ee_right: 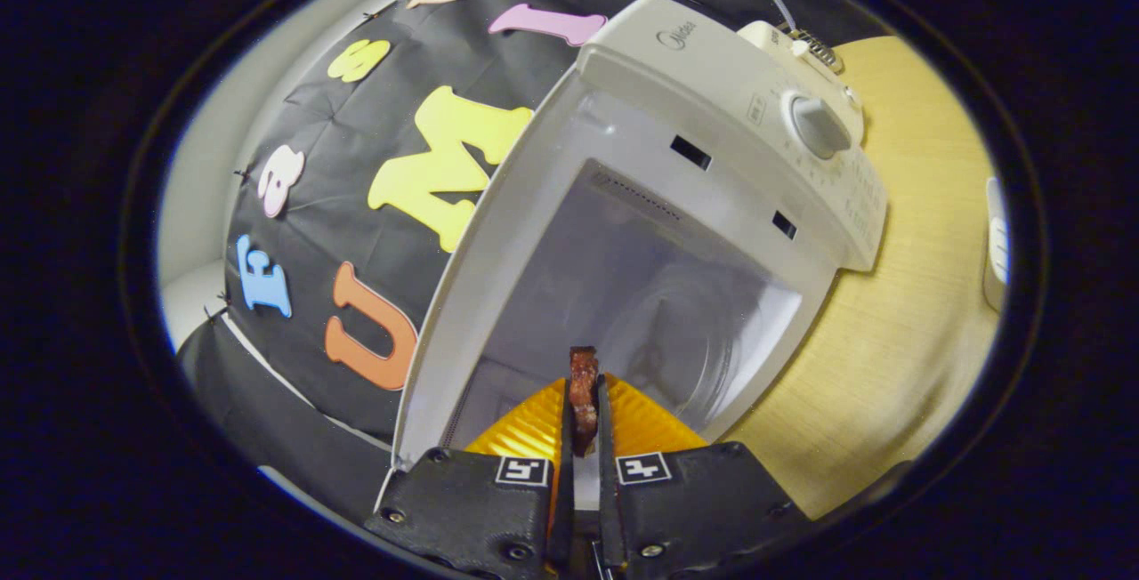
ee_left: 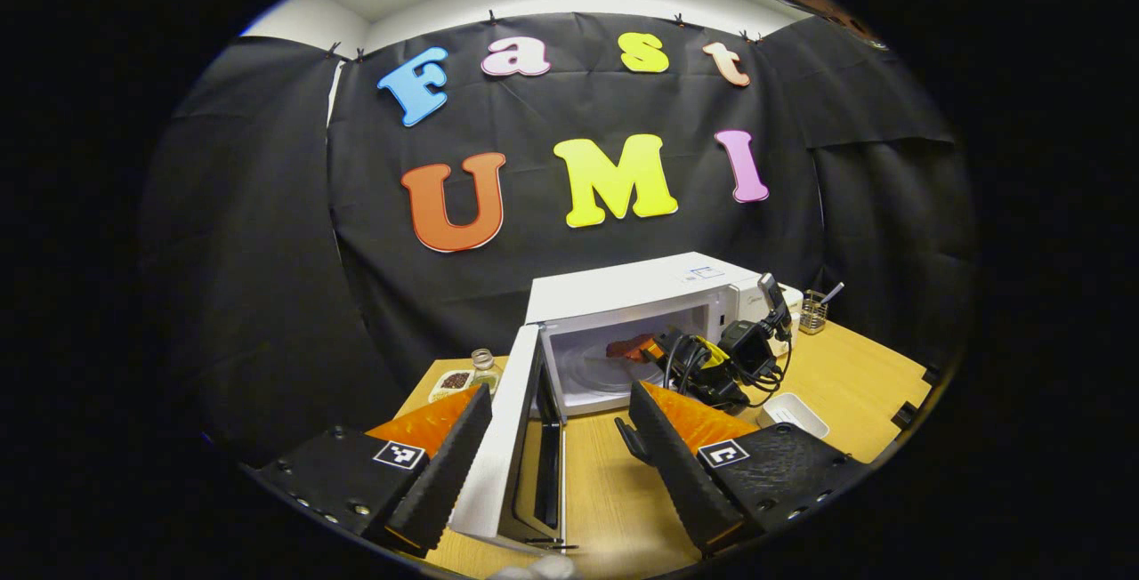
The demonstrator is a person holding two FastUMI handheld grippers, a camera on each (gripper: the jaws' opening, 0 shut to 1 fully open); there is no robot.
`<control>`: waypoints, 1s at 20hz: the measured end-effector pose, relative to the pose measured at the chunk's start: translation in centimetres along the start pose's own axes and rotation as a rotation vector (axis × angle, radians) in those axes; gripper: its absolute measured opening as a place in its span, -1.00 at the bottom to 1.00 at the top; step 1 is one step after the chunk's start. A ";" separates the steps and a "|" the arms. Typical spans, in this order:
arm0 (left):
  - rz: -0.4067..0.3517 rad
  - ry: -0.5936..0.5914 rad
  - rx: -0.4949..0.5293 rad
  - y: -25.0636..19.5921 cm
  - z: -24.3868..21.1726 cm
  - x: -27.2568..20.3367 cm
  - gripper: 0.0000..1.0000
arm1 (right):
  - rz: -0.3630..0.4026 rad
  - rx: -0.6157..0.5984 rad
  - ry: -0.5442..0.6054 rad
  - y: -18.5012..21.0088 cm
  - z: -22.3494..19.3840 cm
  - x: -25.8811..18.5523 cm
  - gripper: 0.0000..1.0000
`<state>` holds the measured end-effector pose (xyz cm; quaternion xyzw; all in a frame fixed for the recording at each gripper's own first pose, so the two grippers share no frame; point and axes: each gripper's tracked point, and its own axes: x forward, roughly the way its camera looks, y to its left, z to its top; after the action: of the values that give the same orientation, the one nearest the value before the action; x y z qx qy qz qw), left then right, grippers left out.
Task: Open the microwave oven with the left hand, put the food in, and close the microwave oven.
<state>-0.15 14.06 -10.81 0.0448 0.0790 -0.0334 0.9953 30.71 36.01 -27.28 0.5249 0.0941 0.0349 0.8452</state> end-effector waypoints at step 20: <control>-0.005 0.015 -0.044 1.7 -1.4 -0.5 0.91 | -0.140 -0.417 -0.002 -5.4 -2.6 3.0 -0.06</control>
<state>-0.72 15.92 -11.95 0.0231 0.0875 -0.0336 0.9953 32.92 36.37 -33.57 0.3311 0.1204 -0.0058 0.9359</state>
